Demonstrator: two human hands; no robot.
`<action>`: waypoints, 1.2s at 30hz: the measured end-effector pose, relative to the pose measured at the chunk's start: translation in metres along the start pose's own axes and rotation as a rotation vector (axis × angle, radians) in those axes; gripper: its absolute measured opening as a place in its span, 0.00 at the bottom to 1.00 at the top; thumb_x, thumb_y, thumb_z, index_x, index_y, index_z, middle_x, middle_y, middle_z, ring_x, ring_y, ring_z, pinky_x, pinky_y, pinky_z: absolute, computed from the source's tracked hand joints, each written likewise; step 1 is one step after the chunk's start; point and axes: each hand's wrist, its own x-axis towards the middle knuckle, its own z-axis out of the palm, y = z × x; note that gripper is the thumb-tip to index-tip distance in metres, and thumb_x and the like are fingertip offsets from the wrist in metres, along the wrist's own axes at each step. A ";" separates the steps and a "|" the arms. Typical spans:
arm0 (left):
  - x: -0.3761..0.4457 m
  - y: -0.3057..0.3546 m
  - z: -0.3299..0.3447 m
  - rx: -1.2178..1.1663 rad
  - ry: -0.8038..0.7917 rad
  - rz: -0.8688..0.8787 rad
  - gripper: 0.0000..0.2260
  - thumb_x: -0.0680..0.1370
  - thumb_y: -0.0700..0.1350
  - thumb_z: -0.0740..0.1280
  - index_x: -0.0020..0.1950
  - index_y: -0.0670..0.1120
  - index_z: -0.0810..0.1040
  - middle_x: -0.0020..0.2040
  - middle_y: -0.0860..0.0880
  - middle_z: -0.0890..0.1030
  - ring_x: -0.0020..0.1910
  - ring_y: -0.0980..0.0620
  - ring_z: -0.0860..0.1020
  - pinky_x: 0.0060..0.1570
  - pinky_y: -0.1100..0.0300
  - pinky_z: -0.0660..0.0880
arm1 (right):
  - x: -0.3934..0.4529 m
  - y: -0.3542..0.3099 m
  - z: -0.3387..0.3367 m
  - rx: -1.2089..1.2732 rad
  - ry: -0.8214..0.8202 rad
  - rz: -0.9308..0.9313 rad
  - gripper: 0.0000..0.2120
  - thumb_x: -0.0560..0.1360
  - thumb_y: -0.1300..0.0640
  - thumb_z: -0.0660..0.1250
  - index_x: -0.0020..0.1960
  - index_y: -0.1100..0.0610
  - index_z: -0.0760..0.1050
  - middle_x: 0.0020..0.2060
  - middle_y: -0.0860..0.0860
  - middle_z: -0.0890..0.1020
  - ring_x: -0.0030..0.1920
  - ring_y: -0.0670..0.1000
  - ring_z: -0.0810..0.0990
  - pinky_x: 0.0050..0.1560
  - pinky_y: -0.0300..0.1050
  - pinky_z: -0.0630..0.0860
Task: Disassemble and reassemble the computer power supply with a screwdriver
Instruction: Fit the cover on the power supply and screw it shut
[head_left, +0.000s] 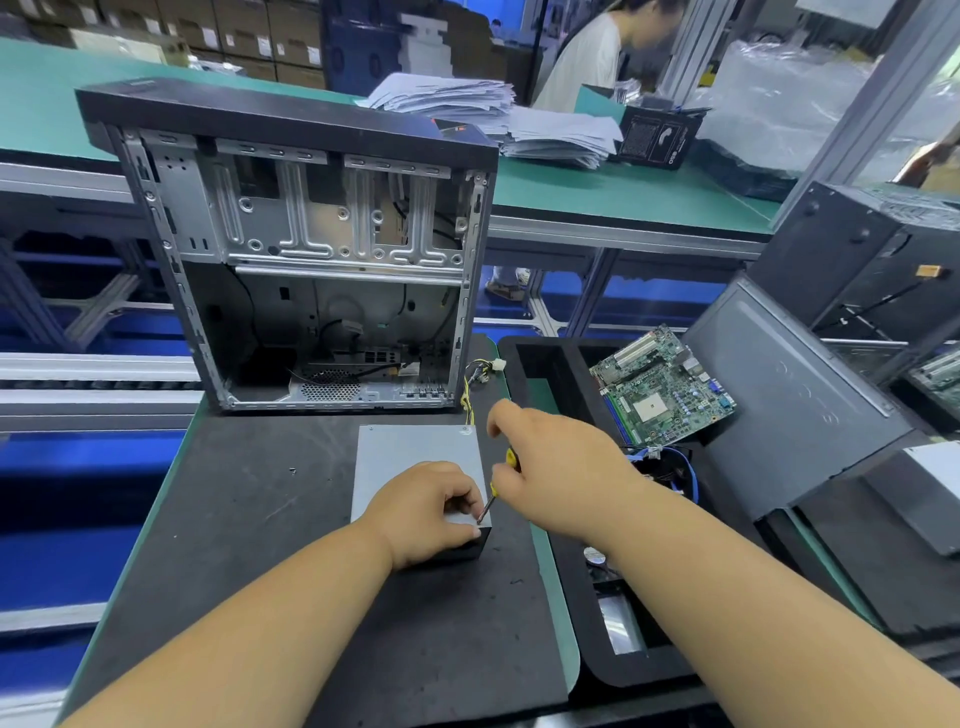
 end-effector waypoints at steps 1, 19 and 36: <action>0.000 0.000 0.000 -0.002 0.001 -0.001 0.13 0.69 0.49 0.75 0.37 0.63 0.73 0.41 0.59 0.76 0.44 0.62 0.72 0.45 0.66 0.70 | 0.001 0.000 -0.002 0.053 -0.018 -0.022 0.13 0.76 0.51 0.62 0.60 0.51 0.66 0.45 0.47 0.74 0.42 0.53 0.72 0.36 0.47 0.65; 0.000 -0.001 -0.004 -0.282 0.055 -0.154 0.16 0.67 0.33 0.69 0.44 0.54 0.83 0.44 0.50 0.77 0.42 0.55 0.76 0.44 0.68 0.72 | 0.006 0.007 -0.008 0.027 -0.043 -0.010 0.07 0.79 0.51 0.63 0.52 0.53 0.67 0.44 0.49 0.75 0.43 0.54 0.73 0.38 0.49 0.71; 0.000 0.001 -0.001 -0.153 0.056 -0.100 0.11 0.67 0.41 0.70 0.46 0.53 0.82 0.45 0.55 0.79 0.46 0.60 0.76 0.52 0.57 0.75 | 0.001 0.006 -0.005 -0.141 -0.017 0.071 0.15 0.82 0.40 0.53 0.47 0.51 0.66 0.33 0.48 0.72 0.37 0.54 0.70 0.29 0.45 0.60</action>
